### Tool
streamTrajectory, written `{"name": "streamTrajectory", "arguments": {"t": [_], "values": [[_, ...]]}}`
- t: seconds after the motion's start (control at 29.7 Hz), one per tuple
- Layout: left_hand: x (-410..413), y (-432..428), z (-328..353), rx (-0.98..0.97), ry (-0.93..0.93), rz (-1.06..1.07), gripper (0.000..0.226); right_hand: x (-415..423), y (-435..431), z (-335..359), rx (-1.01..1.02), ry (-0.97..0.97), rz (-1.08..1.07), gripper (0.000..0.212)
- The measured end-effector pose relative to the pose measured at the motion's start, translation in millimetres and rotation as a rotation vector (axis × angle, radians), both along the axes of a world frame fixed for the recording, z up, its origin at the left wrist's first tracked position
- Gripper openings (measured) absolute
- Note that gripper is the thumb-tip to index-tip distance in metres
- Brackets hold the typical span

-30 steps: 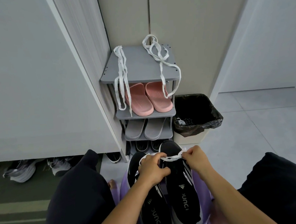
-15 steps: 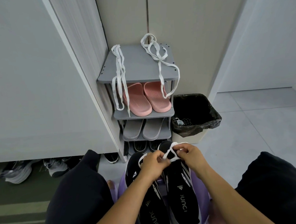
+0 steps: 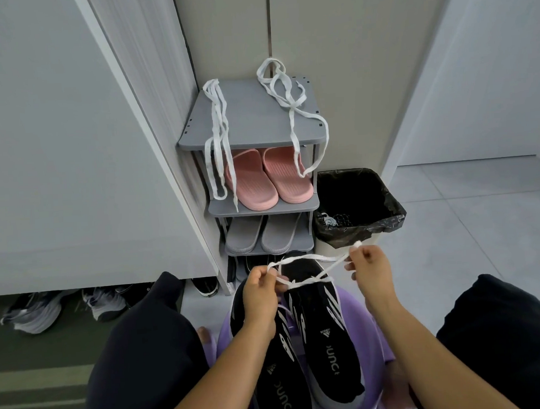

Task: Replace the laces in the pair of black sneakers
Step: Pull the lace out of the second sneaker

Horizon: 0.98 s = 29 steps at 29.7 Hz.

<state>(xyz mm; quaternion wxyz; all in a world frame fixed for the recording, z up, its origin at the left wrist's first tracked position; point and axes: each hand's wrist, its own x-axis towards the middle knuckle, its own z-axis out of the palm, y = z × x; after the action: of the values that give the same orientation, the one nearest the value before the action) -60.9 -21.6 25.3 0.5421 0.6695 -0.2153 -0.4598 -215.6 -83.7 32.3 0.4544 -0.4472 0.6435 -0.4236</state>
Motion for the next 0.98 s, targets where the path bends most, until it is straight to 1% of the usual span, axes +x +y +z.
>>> {"name": "streamTrajectory", "arguments": {"t": [0.03, 0.1, 0.17, 0.2, 0.27, 0.37, 0.51, 0.57, 0.64, 0.67, 0.78, 0.81, 0.84, 0.91, 0.98], "values": [[0.4, 0.2, -0.1, -0.008, -0.011, -0.002, 0.016, -0.3, 1.5, 1.2, 0.025, 0.006, 0.044, 0.026], [-1.5, 0.8, -1.2, -0.019, -0.045, -0.051, 0.015, 3.5, 8.2, -5.5, 0.126, 0.089, 0.221, 0.028], [-4.1, 1.7, -3.4, -0.001, -0.078, -0.102, 0.014, 7.9, 13.3, -16.5, 0.185, 0.131, 0.326, 0.018], [-5.0, 2.2, -4.2, 0.007, -0.104, -0.123, 0.014, 8.9, 13.7, -20.3, 0.184, 0.123, 0.326, 0.012], [-5.8, 3.6, -5.6, 0.017, -0.149, -0.157, 0.016, 10.4, 11.6, -22.5, 0.161, 0.096, 0.310, 0.008], [-5.7, 3.1, -5.9, 0.018, -0.159, -0.160, 0.014, 16.6, 11.7, -24.1, 0.160, 0.065, 0.303, 0.011], [-5.2, 1.0, -5.3, 0.033, -0.112, -0.177, 0.014, 21.0, 11.4, -28.0, 0.136, 0.163, 0.355, 0.019], [-4.5, 1.9, -4.7, 0.051, -0.091, -0.199, 0.016, 22.3, 12.2, -27.8, 0.095, 0.189, 0.355, 0.019], [-2.2, 2.8, -4.2, 0.075, -0.074, -0.213, 0.017, 23.0, 12.4, -26.6, 0.032, 0.172, 0.289, 0.016], [-1.0, 2.6, -3.8, 0.086, -0.067, -0.217, 0.017, 21.2, 10.3, -25.2, -0.003, 0.124, 0.211, 0.016], [1.0, 1.4, -2.4, 0.101, -0.048, -0.185, 0.018, 4.8, -6.4, -9.5, -0.062, -0.091, -0.143, 0.018], [1.6, 1.6, -1.9, 0.102, -0.040, -0.170, 0.019, -0.2, -10.7, -5.2, -0.046, -0.158, -0.200, 0.019], [1.7, 1.5, -1.6, 0.103, -0.030, -0.161, 0.020, -3.0, -11.4, -3.1, -0.020, -0.196, -0.179, 0.021], [1.4, 2.0, -0.2, 0.111, -0.009, -0.159, 0.019, 2.9, -2.9, -5.9, 0.091, -0.141, 0.048, 0.025], [0.5, 2.0, 1.0, 0.117, 0.004, -0.158, 0.016, 13.1, 9.0, -17.8, 0.201, -0.047, 0.268, 0.016]]}}
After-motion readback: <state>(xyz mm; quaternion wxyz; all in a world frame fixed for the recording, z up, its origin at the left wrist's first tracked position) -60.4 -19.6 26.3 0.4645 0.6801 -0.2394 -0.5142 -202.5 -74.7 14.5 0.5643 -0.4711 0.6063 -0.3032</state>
